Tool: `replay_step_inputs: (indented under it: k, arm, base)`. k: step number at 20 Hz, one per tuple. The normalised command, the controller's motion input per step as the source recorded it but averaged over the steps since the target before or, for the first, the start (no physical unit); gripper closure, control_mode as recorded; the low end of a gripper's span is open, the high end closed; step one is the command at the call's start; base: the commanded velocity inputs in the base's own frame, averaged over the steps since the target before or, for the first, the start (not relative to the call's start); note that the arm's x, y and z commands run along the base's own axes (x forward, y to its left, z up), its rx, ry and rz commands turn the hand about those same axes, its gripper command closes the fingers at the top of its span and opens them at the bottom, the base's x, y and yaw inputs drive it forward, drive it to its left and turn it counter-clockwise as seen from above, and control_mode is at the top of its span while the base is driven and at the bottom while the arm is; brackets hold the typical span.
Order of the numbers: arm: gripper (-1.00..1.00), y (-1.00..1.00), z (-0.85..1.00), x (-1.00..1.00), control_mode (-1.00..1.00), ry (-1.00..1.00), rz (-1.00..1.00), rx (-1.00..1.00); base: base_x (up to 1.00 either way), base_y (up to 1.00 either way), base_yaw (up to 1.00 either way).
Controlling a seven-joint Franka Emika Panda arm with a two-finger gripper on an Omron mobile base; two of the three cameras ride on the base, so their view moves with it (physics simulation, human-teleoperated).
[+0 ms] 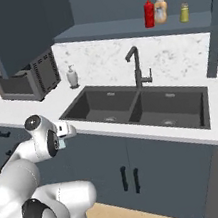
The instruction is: Put the shaker and condiment bottle from the counter next to their counterparts in the cabinet.
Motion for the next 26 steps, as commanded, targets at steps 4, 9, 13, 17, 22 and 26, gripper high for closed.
replay_step_inputs:
  k: [4,9,13,17,22,26]
  arm:
    - [1.0,0.0,0.0,0.0,1.0,0.0,0.0,0.0]
    - [1.0,0.0,0.0,0.0,1.0,0.0,0.0,0.0]
    - [1.0,0.0,0.0,0.0,1.0,0.0,0.0,0.0]
    - [1.0,0.0,0.0,0.0,1.0,0.0,0.0,0.0]
    - [1.0,0.0,0.0,0.0,1.0,0.0,0.0,0.0]
    - [1.0,0.0,0.0,0.0,1.0,0.0,0.0,0.0]
  base:
    - [0.13,-0.77,0.0]
    - [0.57,-0.76,0.0]
    - [0.83,-0.68,0.0]
    - [0.93,-0.46,0.0]
    - [0.82,-0.27,0.0]
    - [0.66,-0.3,0.0]
